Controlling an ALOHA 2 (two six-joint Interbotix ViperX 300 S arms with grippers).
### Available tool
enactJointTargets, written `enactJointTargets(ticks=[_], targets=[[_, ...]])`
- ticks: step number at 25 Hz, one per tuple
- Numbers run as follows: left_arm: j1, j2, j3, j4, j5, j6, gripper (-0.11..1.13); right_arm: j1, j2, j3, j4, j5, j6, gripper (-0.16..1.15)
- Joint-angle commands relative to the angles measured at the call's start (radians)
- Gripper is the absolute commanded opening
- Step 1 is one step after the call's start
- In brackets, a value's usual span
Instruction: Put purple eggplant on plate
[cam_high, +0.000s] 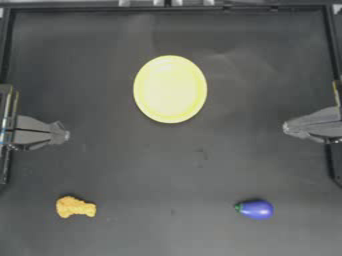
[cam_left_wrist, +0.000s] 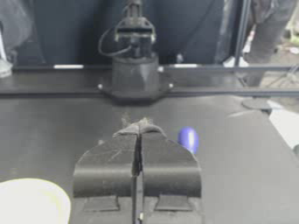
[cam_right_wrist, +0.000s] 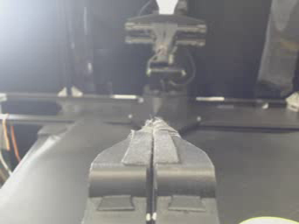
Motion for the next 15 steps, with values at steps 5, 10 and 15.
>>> enactJointTargets(ticks=[5, 10, 15], targets=[[-0.008, -0.005, -0.031, 0.005, -0.002, 0.026, 0.08, -0.002, 0.002, -0.002, 0.003, 0.008, 0.005, 0.06], [-0.008, -0.006, -0.029, 0.005, -0.002, 0.031, 0.13, -0.002, 0.003, -0.005, 0.005, 0.021, 0.003, 0.12], [-0.008, -0.008, -0.029, 0.005, -0.002, 0.028, 0.65, -0.002, 0.002, -0.003, -0.012, 0.025, -0.005, 0.57]])
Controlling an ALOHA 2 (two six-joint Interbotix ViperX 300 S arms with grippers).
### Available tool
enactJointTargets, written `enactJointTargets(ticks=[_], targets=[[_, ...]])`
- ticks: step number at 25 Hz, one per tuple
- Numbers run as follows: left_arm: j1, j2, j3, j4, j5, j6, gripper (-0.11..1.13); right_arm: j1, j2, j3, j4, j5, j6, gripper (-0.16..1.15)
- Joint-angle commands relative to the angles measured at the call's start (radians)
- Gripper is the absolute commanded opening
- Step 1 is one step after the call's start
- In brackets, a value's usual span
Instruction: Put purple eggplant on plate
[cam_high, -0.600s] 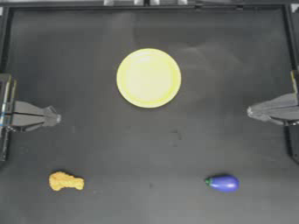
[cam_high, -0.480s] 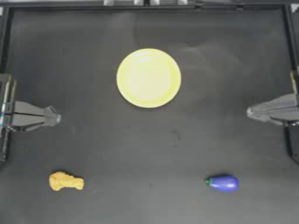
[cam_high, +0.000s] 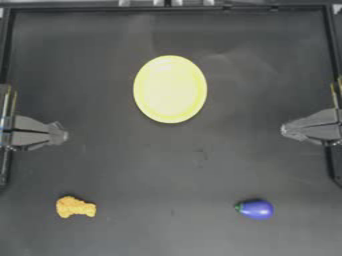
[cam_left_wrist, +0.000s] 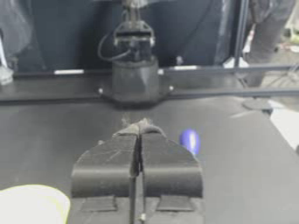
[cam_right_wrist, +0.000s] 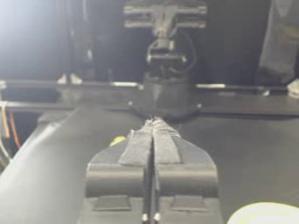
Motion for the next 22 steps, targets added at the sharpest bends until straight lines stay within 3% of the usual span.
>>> enactJointTargets(ticks=[1, 3, 4, 7, 10, 17, 22], targets=[[-0.003, 0.0, -0.025, 0.003, -0.003, -0.003, 0.84, 0.002, 0.003, -0.015, -0.012, -0.002, -0.002, 0.72], [-0.002, 0.002, -0.025, 0.003, -0.003, -0.002, 1.07, 0.002, 0.003, -0.017, -0.012, 0.0, -0.002, 1.05], [-0.002, 0.002, -0.026, 0.002, 0.0, -0.002, 1.1, 0.002, 0.003, -0.017, -0.012, 0.002, -0.003, 1.11], [-0.002, 0.0, -0.028, 0.002, 0.014, -0.002, 0.98, 0.0, 0.003, -0.025, -0.012, 0.028, -0.003, 0.97], [-0.002, 0.0, -0.028, 0.002, 0.018, -0.003, 1.0, 0.0, 0.003, -0.058, -0.005, 0.126, -0.002, 0.97], [-0.002, 0.002, -0.034, -0.002, 0.037, -0.003, 1.03, 0.002, 0.038, -0.27, 0.048, 0.67, 0.021, 0.99], [-0.002, 0.002, -0.04, -0.002, 0.054, -0.005, 1.03, 0.006, 0.155, -0.407, 0.043, 0.966, 0.104, 0.98]])
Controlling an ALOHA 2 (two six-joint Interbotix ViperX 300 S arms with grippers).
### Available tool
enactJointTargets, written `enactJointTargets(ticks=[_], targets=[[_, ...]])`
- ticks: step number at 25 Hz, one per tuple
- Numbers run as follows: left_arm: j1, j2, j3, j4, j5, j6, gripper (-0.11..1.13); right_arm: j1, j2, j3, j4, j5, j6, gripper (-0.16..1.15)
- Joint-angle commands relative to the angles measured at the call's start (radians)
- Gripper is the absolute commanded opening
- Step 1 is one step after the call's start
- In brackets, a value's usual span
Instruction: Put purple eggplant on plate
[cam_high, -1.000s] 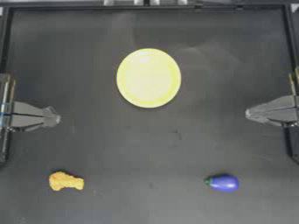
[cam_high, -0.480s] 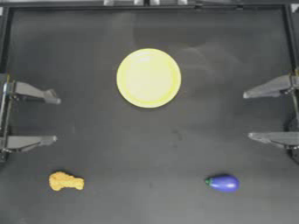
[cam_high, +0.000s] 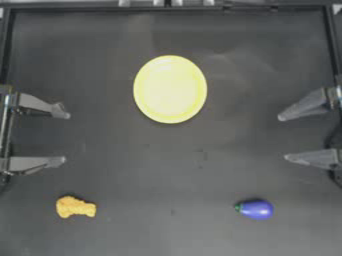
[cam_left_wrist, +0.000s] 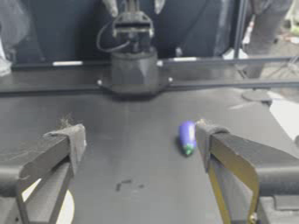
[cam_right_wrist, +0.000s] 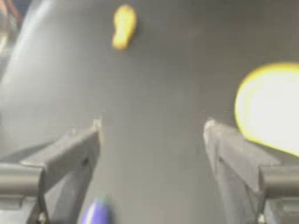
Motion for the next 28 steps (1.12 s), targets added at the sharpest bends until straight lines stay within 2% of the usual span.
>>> enactJointTargets(ticks=[1, 4, 7, 11, 13, 17, 21, 28], targets=[[0.0, 0.005, -0.028, 0.0, 0.003, -0.002, 1.03, 0.015, 0.109, -0.126, -0.009, 0.213, 0.064, 0.98], [-0.002, 0.005, -0.028, 0.0, 0.009, -0.002, 1.03, 0.067, 0.189, -0.195, -0.04, 0.328, 0.112, 0.98], [0.0, 0.005, -0.029, 0.0, 0.009, -0.002, 1.03, 0.135, 0.255, -0.247, -0.101, 0.388, 0.179, 0.98], [-0.002, 0.005, -0.029, 0.0, 0.011, 0.0, 1.03, 0.233, 0.33, -0.279, -0.201, 0.445, 0.307, 0.98], [0.0, 0.005, -0.029, 0.0, 0.012, 0.0, 1.03, 0.275, 0.356, -0.278, -0.225, 0.46, 0.365, 0.98], [0.0, 0.005, -0.032, 0.0, 0.025, 0.0, 1.03, 0.334, 0.399, -0.256, -0.236, 0.463, 0.469, 0.98], [0.0, 0.006, -0.032, 0.0, 0.025, 0.0, 1.03, 0.373, 0.446, -0.244, -0.236, 0.46, 0.534, 0.98], [0.0, 0.006, -0.031, 0.0, 0.025, 0.0, 1.03, 0.387, 0.545, -0.227, -0.221, 0.44, 0.563, 0.98]])
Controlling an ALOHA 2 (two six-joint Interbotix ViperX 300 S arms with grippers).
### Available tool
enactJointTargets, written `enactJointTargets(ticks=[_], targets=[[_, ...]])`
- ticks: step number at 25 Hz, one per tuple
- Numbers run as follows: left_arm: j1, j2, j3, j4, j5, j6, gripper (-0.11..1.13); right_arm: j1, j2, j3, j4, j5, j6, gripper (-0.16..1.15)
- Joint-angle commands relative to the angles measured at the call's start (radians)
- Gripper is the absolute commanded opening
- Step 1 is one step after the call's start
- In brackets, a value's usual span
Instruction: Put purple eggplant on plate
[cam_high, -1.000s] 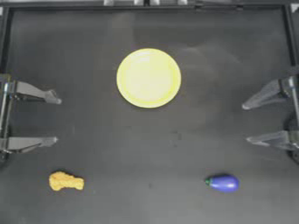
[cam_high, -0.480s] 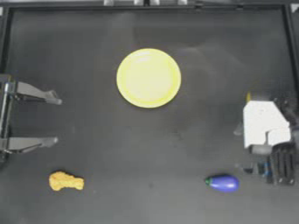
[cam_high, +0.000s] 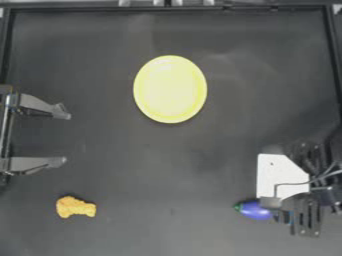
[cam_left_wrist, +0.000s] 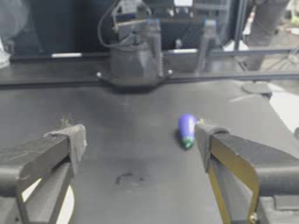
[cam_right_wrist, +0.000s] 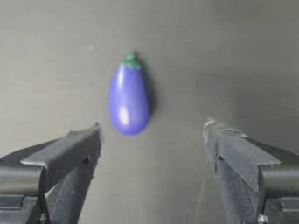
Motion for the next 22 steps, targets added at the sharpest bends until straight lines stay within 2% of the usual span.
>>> enactJointTargets(ticks=[1, 13, 22], targets=[[0.0, 0.006, -0.025, 0.0, -0.003, 0.0, 1.03, 0.003, 0.032, 0.005, 0.02, -0.032, 0.009, 0.98], [0.0, 0.006, -0.025, 0.0, -0.003, 0.0, 1.03, 0.011, 0.13, 0.094, 0.04, -0.222, 0.081, 0.98], [0.0, 0.008, -0.025, 0.0, 0.0, 0.0, 1.03, 0.025, 0.209, 0.112, 0.046, -0.275, 0.115, 0.98]])
